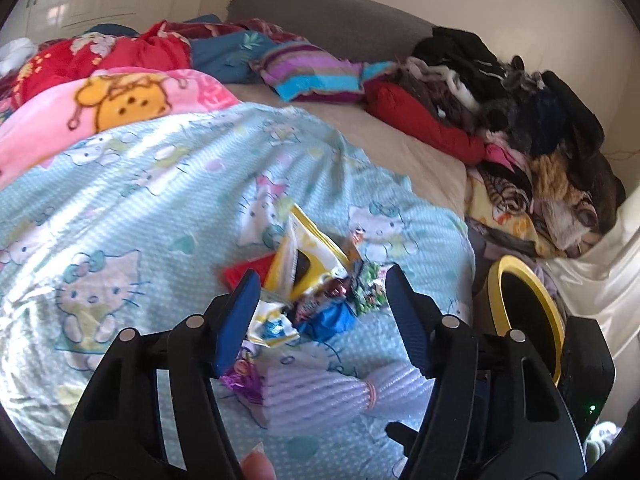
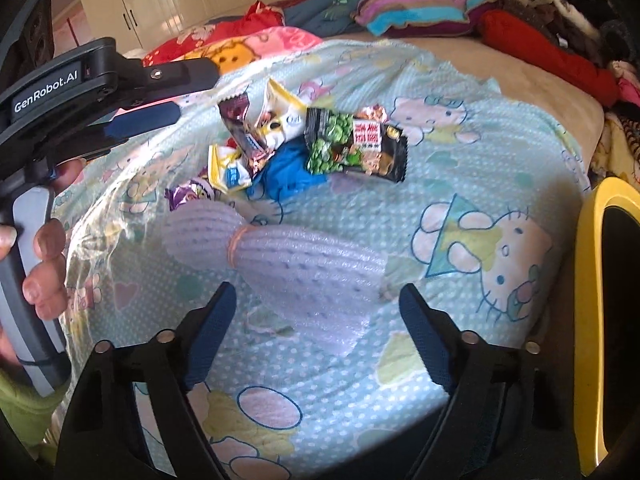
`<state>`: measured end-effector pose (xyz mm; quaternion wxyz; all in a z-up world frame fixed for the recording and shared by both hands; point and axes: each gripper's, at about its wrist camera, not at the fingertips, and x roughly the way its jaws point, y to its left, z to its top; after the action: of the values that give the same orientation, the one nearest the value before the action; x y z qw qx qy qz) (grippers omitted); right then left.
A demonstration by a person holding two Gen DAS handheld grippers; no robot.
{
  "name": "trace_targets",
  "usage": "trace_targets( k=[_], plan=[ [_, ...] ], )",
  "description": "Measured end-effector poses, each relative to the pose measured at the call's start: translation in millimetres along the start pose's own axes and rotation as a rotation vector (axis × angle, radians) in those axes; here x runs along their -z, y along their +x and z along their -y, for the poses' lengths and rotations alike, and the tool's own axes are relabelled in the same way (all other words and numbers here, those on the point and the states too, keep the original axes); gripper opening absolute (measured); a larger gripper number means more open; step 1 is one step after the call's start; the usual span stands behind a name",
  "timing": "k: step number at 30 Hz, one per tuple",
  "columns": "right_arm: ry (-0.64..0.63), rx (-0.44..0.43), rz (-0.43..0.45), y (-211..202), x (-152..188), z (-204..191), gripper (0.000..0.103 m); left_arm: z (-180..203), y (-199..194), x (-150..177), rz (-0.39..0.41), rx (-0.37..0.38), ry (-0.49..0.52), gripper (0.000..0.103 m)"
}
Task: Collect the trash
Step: 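Close the left tool on a yellow wrapper while the right tool grasps a foam net, then lift the wrapper with the left tool while the right tool lifts the foam net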
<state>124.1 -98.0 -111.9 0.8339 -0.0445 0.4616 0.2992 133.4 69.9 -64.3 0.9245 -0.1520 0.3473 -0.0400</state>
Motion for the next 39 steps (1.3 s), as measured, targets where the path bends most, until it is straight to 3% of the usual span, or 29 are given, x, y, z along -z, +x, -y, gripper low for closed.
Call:
trace_targets(
  k=[6,10,17,26,39],
  plan=[
    [0.005,-0.019,-0.02,5,2,1,0.045,7,20,7,-0.038,-0.004,0.022,0.042],
    [0.005,-0.039,-0.012,2,4,2,0.031,5,29,12,-0.059,0.004,0.004,0.019],
    [-0.007,-0.035,0.008,-7,11,1,0.027,5,25,12,-0.045,0.035,-0.018,0.016],
    [0.022,-0.031,0.062,-27,22,12,0.023,-1,-11,-10,0.062,0.082,-0.061,0.015],
    [0.01,-0.016,0.203,-67,18,16,0.021,5,-51,-30,0.158,0.108,-0.07,0.015]
  ],
)
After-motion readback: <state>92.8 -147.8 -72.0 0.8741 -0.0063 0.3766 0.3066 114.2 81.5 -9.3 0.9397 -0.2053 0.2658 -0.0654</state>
